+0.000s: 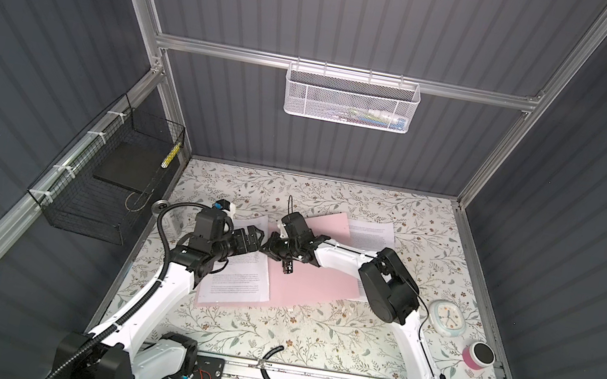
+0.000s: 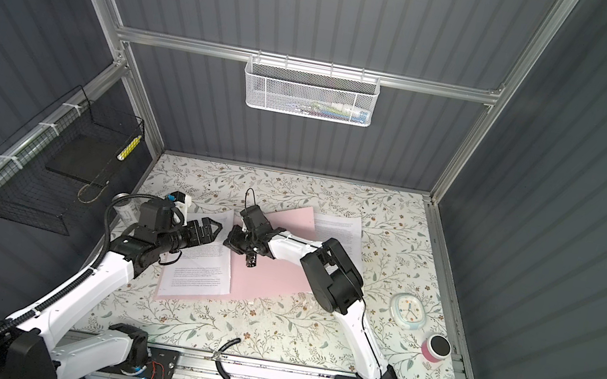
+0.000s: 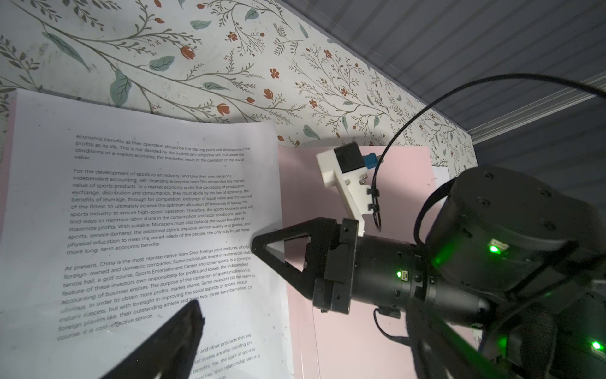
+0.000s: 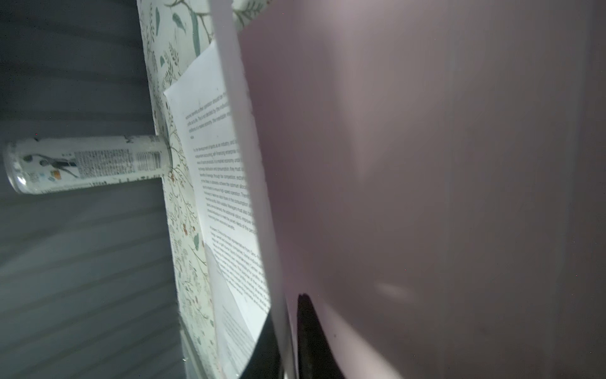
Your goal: Put the files into the folder
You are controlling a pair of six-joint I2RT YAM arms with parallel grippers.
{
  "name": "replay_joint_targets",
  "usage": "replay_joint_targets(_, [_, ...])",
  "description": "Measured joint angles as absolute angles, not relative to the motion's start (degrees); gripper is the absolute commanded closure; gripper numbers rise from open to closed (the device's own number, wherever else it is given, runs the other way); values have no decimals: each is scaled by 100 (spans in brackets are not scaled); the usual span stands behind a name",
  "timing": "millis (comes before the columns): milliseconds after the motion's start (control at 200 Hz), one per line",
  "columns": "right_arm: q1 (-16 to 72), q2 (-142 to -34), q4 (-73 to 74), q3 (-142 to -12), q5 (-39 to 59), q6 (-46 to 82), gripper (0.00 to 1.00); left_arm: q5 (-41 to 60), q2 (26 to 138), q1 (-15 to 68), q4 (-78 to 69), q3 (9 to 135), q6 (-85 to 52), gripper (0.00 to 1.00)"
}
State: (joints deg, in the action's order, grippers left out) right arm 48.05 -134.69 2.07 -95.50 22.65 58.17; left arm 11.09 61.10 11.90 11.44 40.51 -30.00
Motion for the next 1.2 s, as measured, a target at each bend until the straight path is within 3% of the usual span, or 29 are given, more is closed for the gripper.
replay_joint_targets(1196, [4934,-13469,158,-9588,2231,5846,100,1109,6289,1190,947,3870,-3000,3])
